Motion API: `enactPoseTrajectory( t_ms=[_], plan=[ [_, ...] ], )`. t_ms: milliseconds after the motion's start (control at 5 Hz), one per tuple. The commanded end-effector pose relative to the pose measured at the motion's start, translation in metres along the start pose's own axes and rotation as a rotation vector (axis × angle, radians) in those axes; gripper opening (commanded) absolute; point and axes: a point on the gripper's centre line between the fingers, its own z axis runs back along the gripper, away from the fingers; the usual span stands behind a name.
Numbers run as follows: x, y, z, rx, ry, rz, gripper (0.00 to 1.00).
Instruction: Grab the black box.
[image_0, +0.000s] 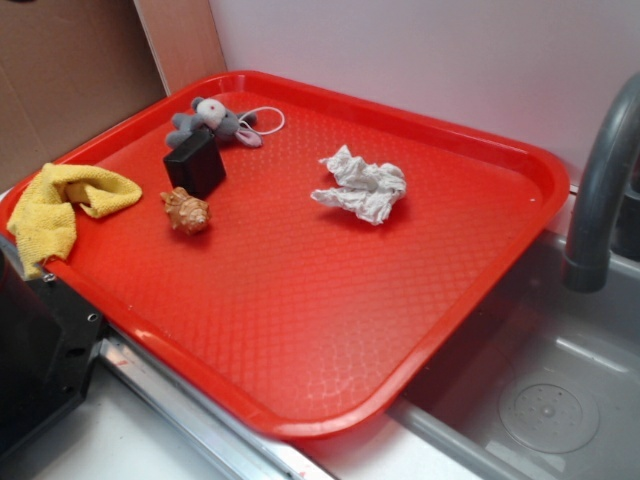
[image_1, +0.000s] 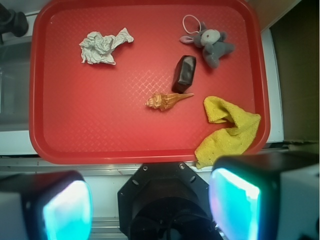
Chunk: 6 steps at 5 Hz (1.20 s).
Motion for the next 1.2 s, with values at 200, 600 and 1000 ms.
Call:
enactPoseTrajectory(
  t_ms=[200,600,1000],
  plan=[
    [0.028,0.017,-0.052,-0.028,0.044,0.143,1.00],
    [0.073,0.052,-0.100,0.073,-0.115,0.327,1.00],
    [0.084,0.086,-0.166,0.085,-0.091,0.296,1.00]
  ],
)
